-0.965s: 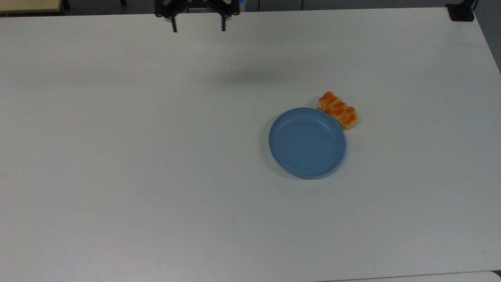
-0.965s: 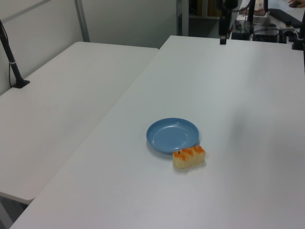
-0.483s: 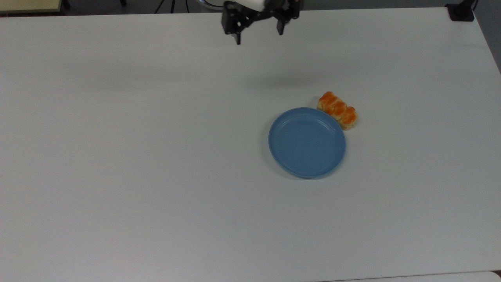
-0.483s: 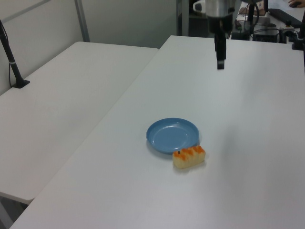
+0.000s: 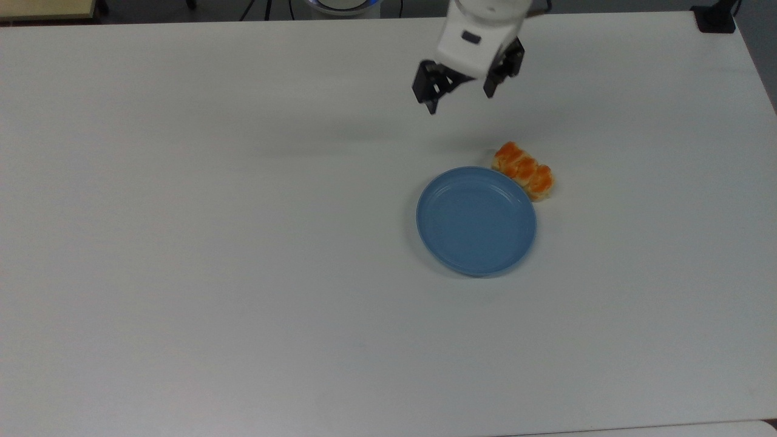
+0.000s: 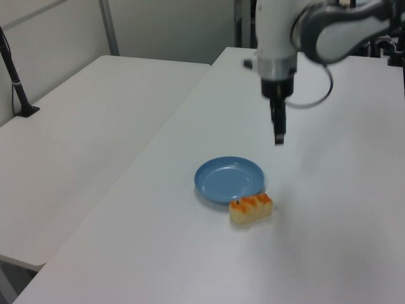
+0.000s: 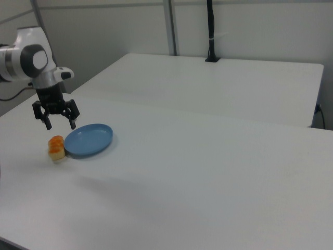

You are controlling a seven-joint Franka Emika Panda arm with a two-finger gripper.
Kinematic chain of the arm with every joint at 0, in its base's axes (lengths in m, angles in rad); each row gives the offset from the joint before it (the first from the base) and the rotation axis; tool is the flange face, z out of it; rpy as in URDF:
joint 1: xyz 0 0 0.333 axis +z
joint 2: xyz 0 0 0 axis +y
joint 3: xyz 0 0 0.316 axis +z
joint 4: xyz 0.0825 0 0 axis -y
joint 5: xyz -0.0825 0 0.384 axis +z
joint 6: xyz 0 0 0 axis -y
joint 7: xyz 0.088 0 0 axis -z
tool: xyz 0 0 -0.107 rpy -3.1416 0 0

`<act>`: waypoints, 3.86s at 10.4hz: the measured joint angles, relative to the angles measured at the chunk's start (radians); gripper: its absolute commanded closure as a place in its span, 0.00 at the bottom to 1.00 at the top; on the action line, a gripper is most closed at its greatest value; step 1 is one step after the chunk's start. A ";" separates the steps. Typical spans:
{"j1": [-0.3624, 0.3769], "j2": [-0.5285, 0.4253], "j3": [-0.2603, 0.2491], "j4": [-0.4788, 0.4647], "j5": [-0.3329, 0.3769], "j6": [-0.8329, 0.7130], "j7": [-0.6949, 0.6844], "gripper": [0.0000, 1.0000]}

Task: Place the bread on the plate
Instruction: 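Lower the gripper over the bread roll and close on it, then lift the bread roll and carry it over the blue plate, then lower the bread roll onto the plate and open the gripper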

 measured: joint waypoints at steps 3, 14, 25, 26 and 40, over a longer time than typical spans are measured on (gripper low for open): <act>0.059 0.102 0.000 -0.002 0.000 0.088 0.084 0.00; 0.128 0.240 0.060 0.004 -0.089 0.295 0.289 0.96; 0.051 0.178 0.059 0.089 -0.089 0.214 0.629 0.98; 0.013 0.178 0.058 0.092 -0.089 0.214 0.645 0.98; -0.034 0.293 0.058 0.127 -0.121 0.301 0.737 0.00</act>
